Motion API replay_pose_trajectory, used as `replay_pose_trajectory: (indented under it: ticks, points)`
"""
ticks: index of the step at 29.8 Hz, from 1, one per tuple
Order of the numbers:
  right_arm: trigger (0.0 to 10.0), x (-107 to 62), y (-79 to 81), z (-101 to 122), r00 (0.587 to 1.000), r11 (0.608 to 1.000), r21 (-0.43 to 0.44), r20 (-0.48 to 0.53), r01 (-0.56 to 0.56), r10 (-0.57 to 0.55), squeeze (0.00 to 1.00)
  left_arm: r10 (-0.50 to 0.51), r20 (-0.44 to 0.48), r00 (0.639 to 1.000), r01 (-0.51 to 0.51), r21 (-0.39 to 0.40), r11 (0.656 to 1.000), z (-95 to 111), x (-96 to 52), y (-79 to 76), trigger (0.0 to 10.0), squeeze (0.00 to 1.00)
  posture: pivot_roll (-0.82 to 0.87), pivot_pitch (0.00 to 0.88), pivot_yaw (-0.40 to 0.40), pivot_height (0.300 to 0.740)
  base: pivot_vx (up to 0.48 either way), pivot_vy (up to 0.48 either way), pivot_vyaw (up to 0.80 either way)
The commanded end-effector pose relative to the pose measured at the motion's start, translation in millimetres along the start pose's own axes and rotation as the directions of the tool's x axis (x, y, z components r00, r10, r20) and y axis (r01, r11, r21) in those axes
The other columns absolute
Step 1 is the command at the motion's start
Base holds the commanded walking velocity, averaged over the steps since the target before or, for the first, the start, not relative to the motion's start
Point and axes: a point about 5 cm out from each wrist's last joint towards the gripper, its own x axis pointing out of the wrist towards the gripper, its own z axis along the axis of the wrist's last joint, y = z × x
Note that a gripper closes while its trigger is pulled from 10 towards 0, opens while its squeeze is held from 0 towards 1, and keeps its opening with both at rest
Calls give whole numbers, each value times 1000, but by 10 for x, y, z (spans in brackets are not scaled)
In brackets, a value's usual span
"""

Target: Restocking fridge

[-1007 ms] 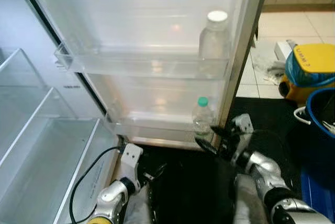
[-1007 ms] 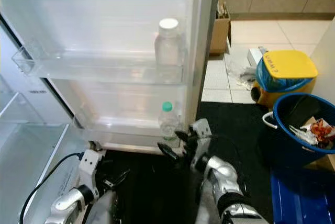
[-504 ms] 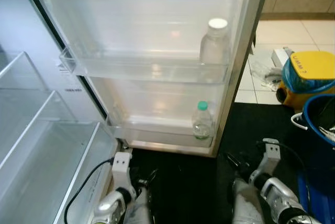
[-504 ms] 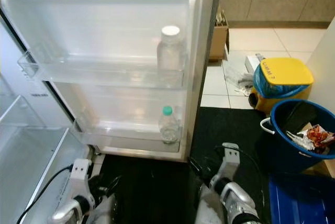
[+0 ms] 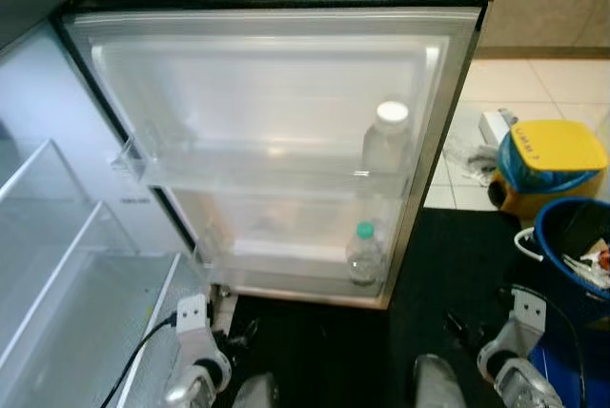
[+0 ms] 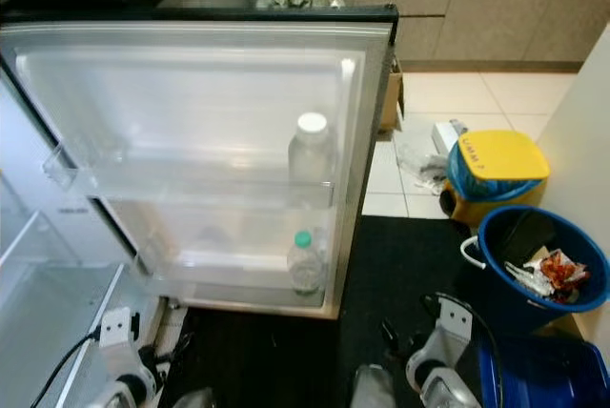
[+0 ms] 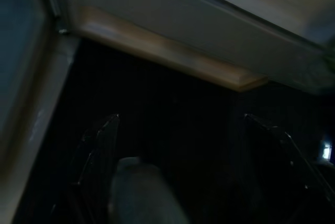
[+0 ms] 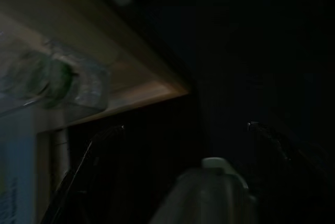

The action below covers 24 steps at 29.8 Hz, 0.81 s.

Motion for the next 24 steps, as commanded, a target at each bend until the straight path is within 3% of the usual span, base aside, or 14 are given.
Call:
replay_pose_trajectory:
  ticks: [1, 10, 16, 24]
  points:
    - [10000, -35, -65, -103, 999, 999, 6, -41, 35, -34, 0, 74, -39, 996, -75, -16, 997, -67, -79, 149, 10000, 0, -27, 0, 32, 640, 0, 0, 0]
    - [10000, -83, -136, -187, 998, 999, 28, -54, 45, -44, 0, 130, -81, 988, -132, -27, 991, -162, -150, 239, 10000, 0, -27, 0, 32, 645, 0, 0, 0]
    - [10000, -94, -148, -252, 993, 997, -26, -95, 69, -71, 0, 145, -125, 981, -148, -17, 989, -253, -187, 252, 10000, 0, -32, 0, 32, 674, 0, 0, 0]
    - [10000, -108, -141, -302, 994, 999, -25, -101, 47, -50, 0, 180, -192, 965, -186, -13, 982, -409, -277, 302, 10000, 0, -31, 0, 28, 684, 0, 0, 0]
